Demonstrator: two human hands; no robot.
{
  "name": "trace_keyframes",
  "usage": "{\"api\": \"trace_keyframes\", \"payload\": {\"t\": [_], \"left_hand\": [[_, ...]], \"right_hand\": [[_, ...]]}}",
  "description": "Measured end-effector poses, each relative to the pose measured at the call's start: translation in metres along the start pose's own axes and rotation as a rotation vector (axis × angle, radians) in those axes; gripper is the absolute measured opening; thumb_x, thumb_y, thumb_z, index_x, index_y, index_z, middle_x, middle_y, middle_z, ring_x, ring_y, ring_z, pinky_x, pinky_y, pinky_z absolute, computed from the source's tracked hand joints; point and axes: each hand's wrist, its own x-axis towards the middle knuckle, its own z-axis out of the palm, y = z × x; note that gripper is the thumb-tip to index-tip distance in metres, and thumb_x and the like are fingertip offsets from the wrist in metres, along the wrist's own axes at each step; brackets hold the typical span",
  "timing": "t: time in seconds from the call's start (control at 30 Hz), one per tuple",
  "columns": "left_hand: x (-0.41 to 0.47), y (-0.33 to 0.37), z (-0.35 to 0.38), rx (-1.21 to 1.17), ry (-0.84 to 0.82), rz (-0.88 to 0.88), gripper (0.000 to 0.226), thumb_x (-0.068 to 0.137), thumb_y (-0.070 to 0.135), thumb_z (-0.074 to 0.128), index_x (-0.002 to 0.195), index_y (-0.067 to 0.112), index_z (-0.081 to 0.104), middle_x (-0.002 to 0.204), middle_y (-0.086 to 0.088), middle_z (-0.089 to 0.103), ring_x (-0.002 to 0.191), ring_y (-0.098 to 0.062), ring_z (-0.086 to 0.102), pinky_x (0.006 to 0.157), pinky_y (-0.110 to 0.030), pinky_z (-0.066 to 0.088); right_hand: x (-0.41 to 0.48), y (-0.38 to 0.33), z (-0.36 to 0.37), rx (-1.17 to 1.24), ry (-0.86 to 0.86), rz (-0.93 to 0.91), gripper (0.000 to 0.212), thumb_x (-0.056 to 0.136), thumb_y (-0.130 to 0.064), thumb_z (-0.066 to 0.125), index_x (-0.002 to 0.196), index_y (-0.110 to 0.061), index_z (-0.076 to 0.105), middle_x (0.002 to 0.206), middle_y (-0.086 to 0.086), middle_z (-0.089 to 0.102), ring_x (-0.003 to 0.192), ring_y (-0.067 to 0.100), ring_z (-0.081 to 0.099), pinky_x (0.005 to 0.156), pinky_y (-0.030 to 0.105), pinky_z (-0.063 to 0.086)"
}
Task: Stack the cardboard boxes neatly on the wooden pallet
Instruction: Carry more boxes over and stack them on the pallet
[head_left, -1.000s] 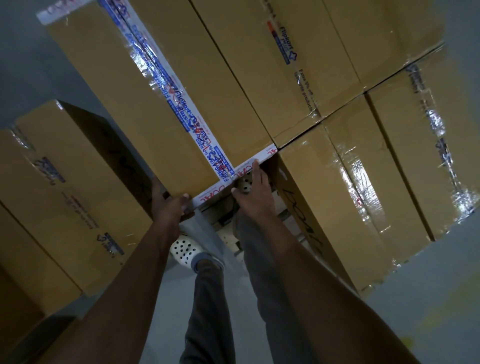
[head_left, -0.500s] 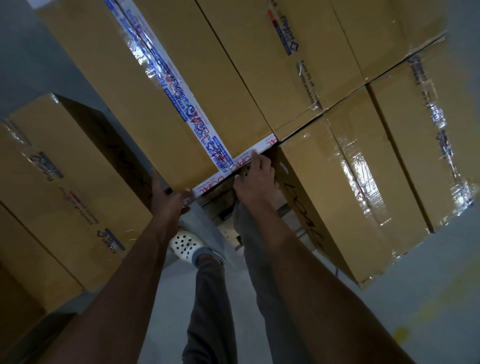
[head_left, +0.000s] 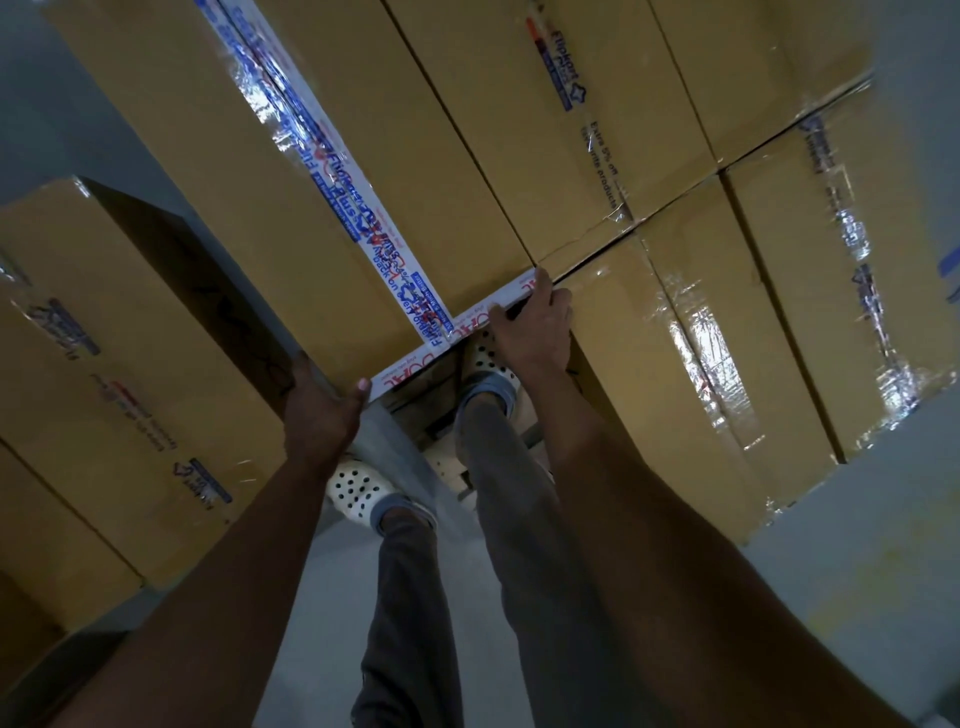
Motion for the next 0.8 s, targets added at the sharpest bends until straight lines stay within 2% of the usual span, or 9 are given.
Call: {"api": "trace_keyframes", "payload": {"t": [0.17,0.27,0.37,0.47,0.53,0.67,0.8], "left_hand": [[0.003,0.004,-0.002,0.021,-0.015,-0.041,0.084,0.091,0.033,0.075,0.157,0.017,0.027,0.146,-0.018,0.054,0.131,-0.041,0.053,0.106,-0.048,0.046],[0.003,0.006,-0.002,0.018,-0.018,-0.081,0.081,0.090,0.032,0.076,0.155,0.016,0.029,0.143,-0.018,0.057,0.128,-0.042,0.054,0.105,-0.047,0.047],[-0.001,0.009,0.001,-0.020,-0.051,-0.076,0.079,0.092,0.030,0.074,0.155,0.018,0.029,0.143,-0.015,0.057,0.127,-0.038,0.055,0.101,-0.040,0.047],[-0.006,0.012,0.005,-0.034,-0.042,-0.090,0.073,0.094,0.027,0.072,0.155,0.018,0.031,0.142,-0.013,0.058,0.125,-0.035,0.057,0.092,-0.031,0.041],[-0.010,0.011,0.008,0.016,-0.027,-0.119,0.070,0.096,0.028,0.068,0.154,0.016,0.031,0.139,-0.016,0.060,0.123,-0.039,0.057,0.091,-0.035,0.043],[-0.006,0.004,0.007,0.089,-0.014,-0.186,0.068,0.097,0.033,0.066,0.151,0.011,0.032,0.139,-0.025,0.056,0.124,-0.045,0.055,0.097,-0.049,0.047],[-0.003,0.006,0.005,0.022,-0.008,-0.163,0.071,0.094,0.023,0.070,0.154,0.019,0.033,0.144,-0.018,0.055,0.129,-0.043,0.052,0.099,-0.042,0.043]], "right_hand": [[0.003,-0.001,-0.002,0.065,-0.032,0.015,0.080,0.094,-0.039,0.065,0.158,-0.015,0.023,0.150,0.016,0.044,0.136,0.034,0.044,0.103,0.045,0.044],[0.004,-0.001,-0.006,0.058,-0.028,0.021,0.074,0.095,-0.038,0.064,0.156,-0.016,0.028,0.139,0.018,0.058,0.126,0.034,0.056,0.094,0.040,0.049],[0.007,-0.002,-0.011,0.095,-0.015,0.047,0.057,0.096,-0.035,0.063,0.147,-0.018,0.044,0.127,0.015,0.067,0.114,0.033,0.063,0.083,0.031,0.047],[0.005,-0.007,-0.010,0.128,-0.085,0.104,0.031,0.094,-0.037,0.062,0.124,-0.031,0.061,0.119,0.004,0.070,0.111,0.027,0.065,0.085,0.032,0.051],[-0.004,-0.012,-0.004,0.139,-0.133,0.143,0.033,0.093,-0.035,0.062,0.125,-0.033,0.056,0.118,0.004,0.069,0.108,0.028,0.064,0.083,0.035,0.050],[-0.021,-0.021,0.011,0.143,-0.112,0.116,0.057,0.093,-0.032,0.063,0.142,-0.027,0.034,0.114,0.011,0.068,0.102,0.033,0.066,0.082,0.041,0.053],[-0.015,-0.020,0.012,0.166,-0.035,0.159,0.073,0.095,-0.035,0.062,0.154,-0.027,0.020,0.124,0.014,0.067,0.110,0.035,0.065,0.087,0.042,0.051]]}}
